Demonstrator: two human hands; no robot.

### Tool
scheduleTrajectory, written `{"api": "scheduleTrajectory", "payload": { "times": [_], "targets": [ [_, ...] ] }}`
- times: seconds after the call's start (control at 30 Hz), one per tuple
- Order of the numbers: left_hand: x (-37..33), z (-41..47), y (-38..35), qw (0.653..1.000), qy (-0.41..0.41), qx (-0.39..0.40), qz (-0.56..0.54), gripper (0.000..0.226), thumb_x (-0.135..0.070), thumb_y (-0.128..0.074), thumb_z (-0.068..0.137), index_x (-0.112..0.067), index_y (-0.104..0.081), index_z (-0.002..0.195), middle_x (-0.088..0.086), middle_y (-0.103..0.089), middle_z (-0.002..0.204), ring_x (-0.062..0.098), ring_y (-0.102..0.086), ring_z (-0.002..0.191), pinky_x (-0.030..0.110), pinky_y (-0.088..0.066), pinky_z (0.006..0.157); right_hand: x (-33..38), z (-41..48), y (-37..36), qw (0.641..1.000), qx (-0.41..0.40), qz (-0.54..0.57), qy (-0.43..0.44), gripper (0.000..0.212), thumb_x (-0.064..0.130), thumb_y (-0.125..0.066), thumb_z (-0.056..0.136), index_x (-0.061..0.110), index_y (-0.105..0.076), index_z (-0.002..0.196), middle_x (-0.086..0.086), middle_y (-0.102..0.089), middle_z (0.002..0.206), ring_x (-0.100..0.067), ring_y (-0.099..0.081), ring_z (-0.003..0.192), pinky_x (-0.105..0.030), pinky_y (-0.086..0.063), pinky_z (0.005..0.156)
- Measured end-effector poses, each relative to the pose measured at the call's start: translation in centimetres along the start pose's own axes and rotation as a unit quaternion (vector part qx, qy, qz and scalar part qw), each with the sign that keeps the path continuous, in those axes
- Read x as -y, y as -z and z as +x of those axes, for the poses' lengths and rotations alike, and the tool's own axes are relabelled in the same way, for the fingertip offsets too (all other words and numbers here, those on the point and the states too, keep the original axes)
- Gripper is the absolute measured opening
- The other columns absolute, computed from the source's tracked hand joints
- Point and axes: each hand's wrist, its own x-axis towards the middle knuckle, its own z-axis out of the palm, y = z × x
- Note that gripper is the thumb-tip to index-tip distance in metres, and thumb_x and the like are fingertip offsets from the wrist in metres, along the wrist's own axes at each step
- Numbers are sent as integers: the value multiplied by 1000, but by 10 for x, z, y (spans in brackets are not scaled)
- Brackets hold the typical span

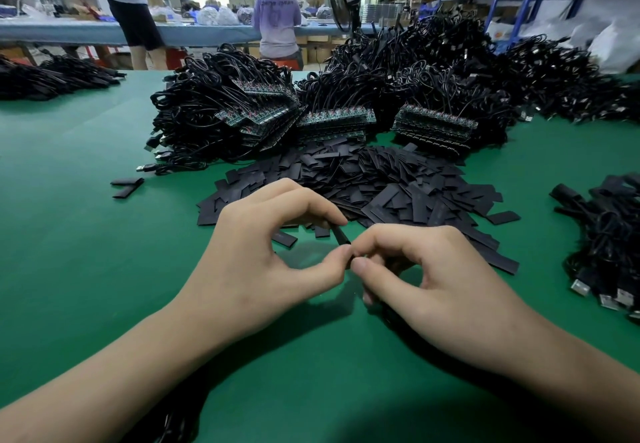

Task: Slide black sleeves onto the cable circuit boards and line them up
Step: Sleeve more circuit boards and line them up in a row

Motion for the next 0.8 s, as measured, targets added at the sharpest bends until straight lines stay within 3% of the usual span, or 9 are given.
{"api": "scheduleTrajectory", "payload": {
  "times": [0.17,0.3,0.37,0.43,0.47,0.5,0.6,0.7,0.8],
  "targets": [
    [-1,1,1,1000,-2,-2,9,22,-28,-80,78,-30,-74,99,-9,-70,97,15,-70,97,36,-58,79,0,0,0,999,11,26,-20,16,22,-62,100,28,-70,88,7,-72,70,-5,-61,52,-16,-46,53],
    [2,3,6,999,39,17,-3,46,-49,-78,82,-36,-68,125,-18,-72,109,-1,-68,104,23,-55,91,-1,6,8,996,-8,69,-62,18,22,-61,101,24,-72,88,3,-76,73,-7,-63,58,-22,-47,62],
    [7,5,12,997,53,25,60,43,-58,-71,85,-36,-68,122,-21,-70,105,-3,-66,100,18,-52,87,-2,10,19,989,-56,101,-89,19,24,-61,101,20,-75,89,0,-77,73,-16,-71,68,-20,-48,68],
    [13,9,21,985,80,59,143,38,-62,-63,84,-37,-71,111,-19,-67,97,-1,-63,92,25,-53,84,-5,13,38,975,-118,134,-130,19,24,-61,100,19,-77,91,-2,-77,74,-19,-75,75,-15,-52,65],
    [15,11,27,976,99,86,173,35,-62,-62,84,-37,-72,106,-18,-65,95,0,-62,89,30,-54,84,-9,16,51,969,-142,133,-153,19,25,-62,100,20,-78,91,-2,-78,75,-18,-76,75,-21,-57,64],
    [17,14,33,967,117,115,196,35,-64,-60,84,-38,-73,103,-17,-63,95,1,-60,88,34,-54,84,-14,19,64,968,-155,100,-171,18,27,-63,100,22,-78,91,1,-78,76,-13,-75,73,-27,-58,64],
    [19,22,56,939,152,202,233,54,-80,-48,72,-41,-74,99,-19,-64,92,-1,-60,84,32,-54,80,-50,24,111,949,-162,-167,-214,20,33,-68,96,24,-77,80,13,-74,65,-2,-64,61,-21,-42,57],
    [16,25,73,911,191,287,227,62,-90,-51,57,-48,-71,96,-23,-66,89,-10,-61,82,12,-47,70,-98,20,162,849,-157,-417,-283,21,30,-74,90,24,-72,70,-1,-70,66,-26,-64,69,-30,-54,63],
    [17,25,68,896,192,331,226,66,-89,-61,49,-49,-71,100,-23,-65,89,-11,-59,82,7,-44,66,-139,13,207,790,-128,-467,-375,27,25,-84,79,20,-65,61,-18,-64,68,-37,-65,68,-50,-60,71]
  ]
}}
